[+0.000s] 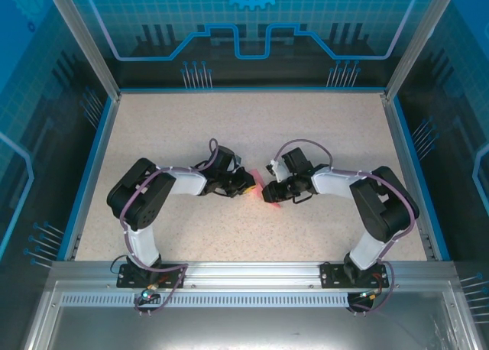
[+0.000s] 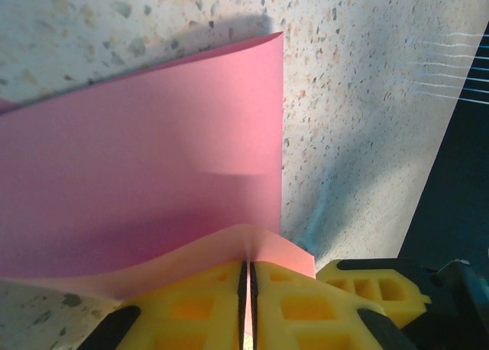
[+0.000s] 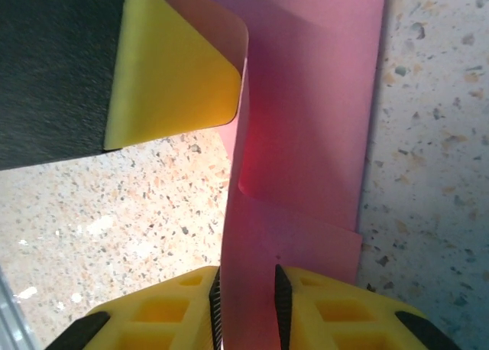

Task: Fold a paper plane with a square sheet of paper (pick it up from the middle)
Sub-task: Fold the wing for the fifth time at the center of the table.

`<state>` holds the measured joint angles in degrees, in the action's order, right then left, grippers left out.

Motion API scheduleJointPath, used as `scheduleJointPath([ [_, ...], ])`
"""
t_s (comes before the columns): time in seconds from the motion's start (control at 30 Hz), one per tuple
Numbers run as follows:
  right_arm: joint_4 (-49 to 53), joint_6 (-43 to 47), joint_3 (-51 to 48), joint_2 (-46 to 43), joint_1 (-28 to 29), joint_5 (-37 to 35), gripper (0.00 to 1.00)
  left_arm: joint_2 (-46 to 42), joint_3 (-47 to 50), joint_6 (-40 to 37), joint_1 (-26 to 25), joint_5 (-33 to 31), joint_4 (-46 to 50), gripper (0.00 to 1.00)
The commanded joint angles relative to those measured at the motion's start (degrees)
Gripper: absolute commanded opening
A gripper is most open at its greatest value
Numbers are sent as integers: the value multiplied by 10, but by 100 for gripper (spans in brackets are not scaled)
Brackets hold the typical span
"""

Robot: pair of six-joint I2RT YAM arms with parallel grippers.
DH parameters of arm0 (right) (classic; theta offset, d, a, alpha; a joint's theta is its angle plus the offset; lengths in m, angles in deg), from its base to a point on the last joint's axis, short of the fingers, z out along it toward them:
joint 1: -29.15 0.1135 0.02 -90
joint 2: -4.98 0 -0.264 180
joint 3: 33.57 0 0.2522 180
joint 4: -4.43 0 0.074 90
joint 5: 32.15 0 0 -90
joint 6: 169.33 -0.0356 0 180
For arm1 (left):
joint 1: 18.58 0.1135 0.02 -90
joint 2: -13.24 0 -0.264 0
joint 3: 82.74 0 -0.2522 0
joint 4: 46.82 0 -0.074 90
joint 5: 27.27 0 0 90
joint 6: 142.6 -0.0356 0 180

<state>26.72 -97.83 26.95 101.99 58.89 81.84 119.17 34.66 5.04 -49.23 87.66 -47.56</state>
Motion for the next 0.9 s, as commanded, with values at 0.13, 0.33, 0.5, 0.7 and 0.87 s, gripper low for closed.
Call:
scheduleJointPath([
  [0.13,29,16,13,18,11,-35,21,-4,-29,-26,-4,5,34,13],
  [0.33,6,3,5,17,9,-9,9,-18,-34,-37,-4,7,43,13],
  [0.5,-79,-59,-22,25,-18,94,5,-47,-7,-48,-4,12,20,16],
  [0.7,-132,-104,-34,41,-41,155,4,-50,48,-23,-5,39,-74,16],
  [0.87,-145,-128,-43,52,-58,169,4,-38,54,-20,-15,38,-90,16],
])
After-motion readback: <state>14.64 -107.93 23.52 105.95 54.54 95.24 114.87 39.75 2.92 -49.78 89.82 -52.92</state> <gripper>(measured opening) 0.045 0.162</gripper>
